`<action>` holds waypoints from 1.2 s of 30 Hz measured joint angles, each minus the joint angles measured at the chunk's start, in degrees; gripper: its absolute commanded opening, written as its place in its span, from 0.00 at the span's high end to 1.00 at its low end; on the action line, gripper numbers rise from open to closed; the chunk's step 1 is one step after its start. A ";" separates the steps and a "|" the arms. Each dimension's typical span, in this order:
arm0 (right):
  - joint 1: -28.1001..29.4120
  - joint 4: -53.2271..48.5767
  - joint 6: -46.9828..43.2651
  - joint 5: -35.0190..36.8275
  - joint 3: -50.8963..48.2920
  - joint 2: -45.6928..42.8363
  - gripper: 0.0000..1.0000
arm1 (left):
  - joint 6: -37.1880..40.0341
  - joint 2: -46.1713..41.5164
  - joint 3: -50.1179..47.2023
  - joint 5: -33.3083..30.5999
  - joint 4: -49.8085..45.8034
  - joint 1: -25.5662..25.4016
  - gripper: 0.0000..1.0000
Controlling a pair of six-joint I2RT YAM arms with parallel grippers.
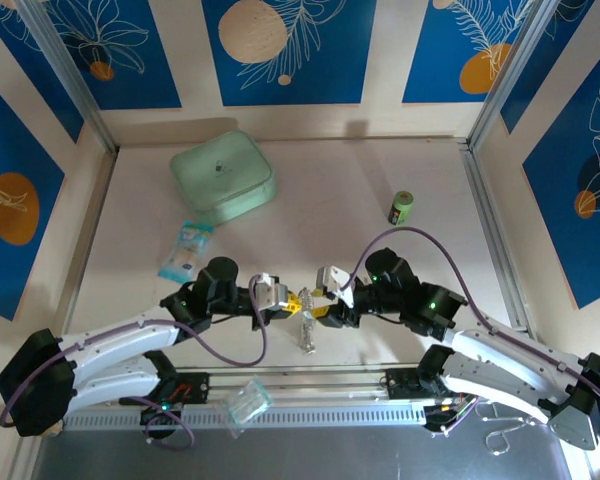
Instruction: Put the keys on the keyring
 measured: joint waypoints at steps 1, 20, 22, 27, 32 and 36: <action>0.15 0.37 0.87 0.09 -0.96 -0.17 0.56 | -0.46 0.00 -0.37 -0.07 1.07 0.00 1.00; 2.36 5.33 4.04 3.69 -4.70 0.55 0.88 | -3.04 0.00 -0.57 0.04 5.44 0.00 1.00; 2.36 5.46 4.00 3.69 -4.70 1.05 0.92 | -3.04 0.00 -0.57 0.07 5.51 0.00 1.00; 2.38 6.80 3.50 3.43 -4.52 4.31 0.97 | -3.50 0.13 -0.61 0.31 5.84 0.00 1.00; 3.15 7.67 3.15 3.32 -3.76 7.91 0.87 | -3.28 0.55 -0.61 0.46 5.66 0.00 1.00; 3.45 6.58 3.13 4.55 -3.76 5.81 0.67 | -2.49 0.44 -0.61 0.46 5.75 0.00 1.00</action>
